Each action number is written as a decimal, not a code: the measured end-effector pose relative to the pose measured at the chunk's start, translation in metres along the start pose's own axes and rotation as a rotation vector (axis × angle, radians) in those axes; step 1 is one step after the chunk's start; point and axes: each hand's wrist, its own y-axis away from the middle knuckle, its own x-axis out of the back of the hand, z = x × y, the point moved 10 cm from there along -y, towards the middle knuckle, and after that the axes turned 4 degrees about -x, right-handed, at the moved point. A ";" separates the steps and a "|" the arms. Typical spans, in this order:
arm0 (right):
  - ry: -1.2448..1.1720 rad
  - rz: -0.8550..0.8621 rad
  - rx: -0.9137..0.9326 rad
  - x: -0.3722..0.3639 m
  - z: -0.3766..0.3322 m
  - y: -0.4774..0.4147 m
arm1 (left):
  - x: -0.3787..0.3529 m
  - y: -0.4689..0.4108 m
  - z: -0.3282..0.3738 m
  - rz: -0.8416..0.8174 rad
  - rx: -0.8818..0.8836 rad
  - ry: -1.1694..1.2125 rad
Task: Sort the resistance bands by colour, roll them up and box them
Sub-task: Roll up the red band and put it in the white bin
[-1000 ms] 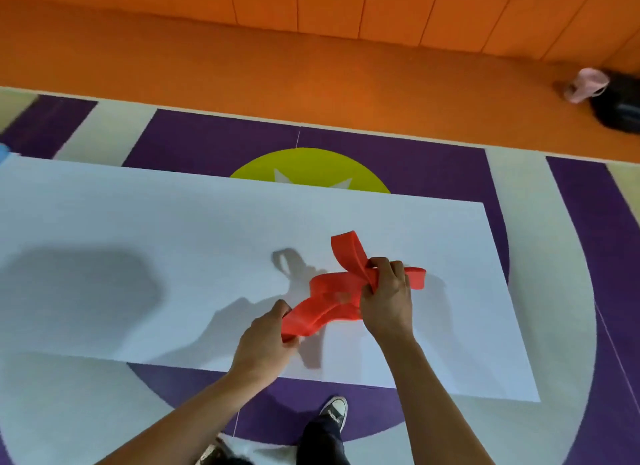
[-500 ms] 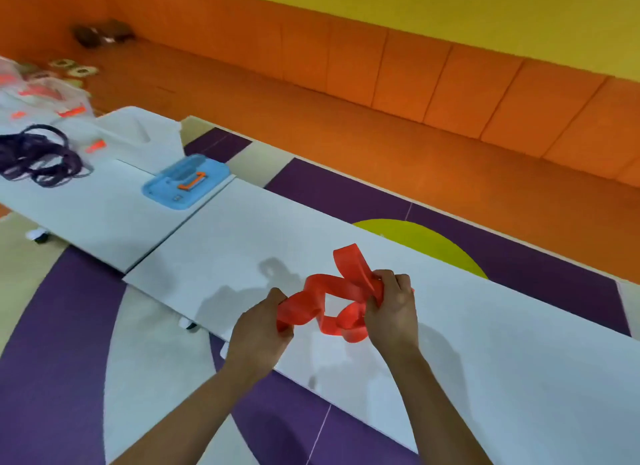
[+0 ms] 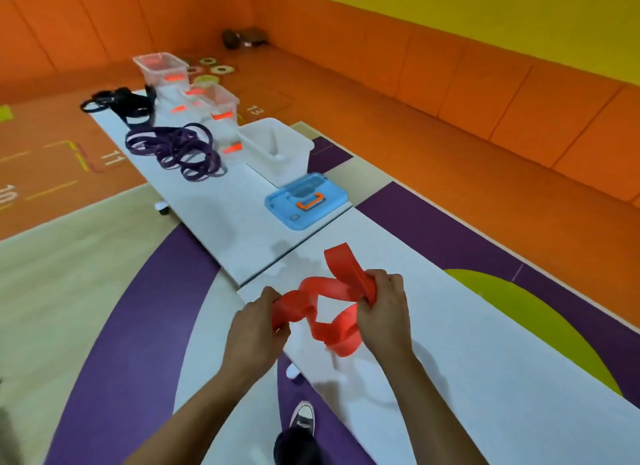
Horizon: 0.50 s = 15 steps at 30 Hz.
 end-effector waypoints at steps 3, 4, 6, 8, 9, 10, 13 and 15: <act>-0.067 -0.019 -0.026 -0.039 -0.017 -0.040 | 0.029 -0.046 -0.022 0.080 -0.003 -0.102; -0.089 -0.031 -0.043 -0.052 -0.023 -0.054 | 0.037 -0.064 -0.028 0.087 -0.010 -0.136; -0.132 -0.054 -0.091 -0.076 -0.033 -0.080 | 0.051 -0.101 -0.041 0.084 -0.020 -0.199; -0.175 -0.087 -0.128 -0.098 -0.043 -0.103 | 0.063 -0.135 -0.052 0.096 -0.042 -0.245; -0.196 -0.105 -0.151 -0.109 -0.047 -0.115 | 0.068 -0.151 -0.058 0.108 -0.057 -0.266; -0.210 -0.126 -0.176 -0.120 -0.049 -0.126 | 0.072 -0.165 -0.063 0.115 -0.060 -0.283; -0.201 -0.182 -0.223 -0.148 -0.056 -0.151 | 0.082 -0.199 -0.085 0.113 -0.028 -0.315; -0.195 -0.207 -0.235 -0.160 -0.058 -0.162 | 0.087 -0.214 -0.097 0.115 -0.007 -0.342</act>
